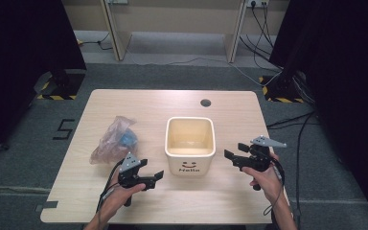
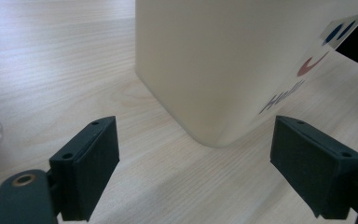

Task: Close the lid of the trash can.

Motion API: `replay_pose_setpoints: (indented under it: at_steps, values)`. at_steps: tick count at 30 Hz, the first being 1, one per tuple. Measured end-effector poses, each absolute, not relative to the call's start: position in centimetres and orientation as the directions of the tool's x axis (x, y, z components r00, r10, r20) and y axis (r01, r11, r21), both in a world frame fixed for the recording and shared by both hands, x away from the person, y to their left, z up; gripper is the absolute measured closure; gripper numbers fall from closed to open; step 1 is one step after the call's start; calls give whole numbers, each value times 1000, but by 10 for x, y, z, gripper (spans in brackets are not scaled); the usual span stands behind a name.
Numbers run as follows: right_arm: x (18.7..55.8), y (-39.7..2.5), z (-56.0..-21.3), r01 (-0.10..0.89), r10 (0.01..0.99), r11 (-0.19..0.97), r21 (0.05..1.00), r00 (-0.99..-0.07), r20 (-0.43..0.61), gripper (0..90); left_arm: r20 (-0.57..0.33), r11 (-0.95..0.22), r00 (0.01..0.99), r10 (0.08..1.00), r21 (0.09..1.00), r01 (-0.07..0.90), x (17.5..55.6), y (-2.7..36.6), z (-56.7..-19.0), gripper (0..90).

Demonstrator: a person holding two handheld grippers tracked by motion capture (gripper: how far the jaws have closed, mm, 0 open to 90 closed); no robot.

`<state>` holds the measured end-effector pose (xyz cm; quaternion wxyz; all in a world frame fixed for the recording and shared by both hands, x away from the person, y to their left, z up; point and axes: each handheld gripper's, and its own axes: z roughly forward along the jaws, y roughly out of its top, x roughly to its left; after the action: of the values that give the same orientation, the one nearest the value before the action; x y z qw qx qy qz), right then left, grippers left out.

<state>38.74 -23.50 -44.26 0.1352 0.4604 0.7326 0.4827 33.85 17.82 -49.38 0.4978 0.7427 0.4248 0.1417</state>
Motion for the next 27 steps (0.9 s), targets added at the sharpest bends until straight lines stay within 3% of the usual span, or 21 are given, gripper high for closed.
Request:
replay_pose_setpoints:
  at_steps: [16,27]
  values:
    - [381,-244,-467,590,832,145,794,-507,225,234,-134,-230,603,786,843,487,337,180,-508,150]
    - [375,-248,-489,629,847,174,758,-488,211,199,-28,-374,636,771,788,489,334,175,-518,158]
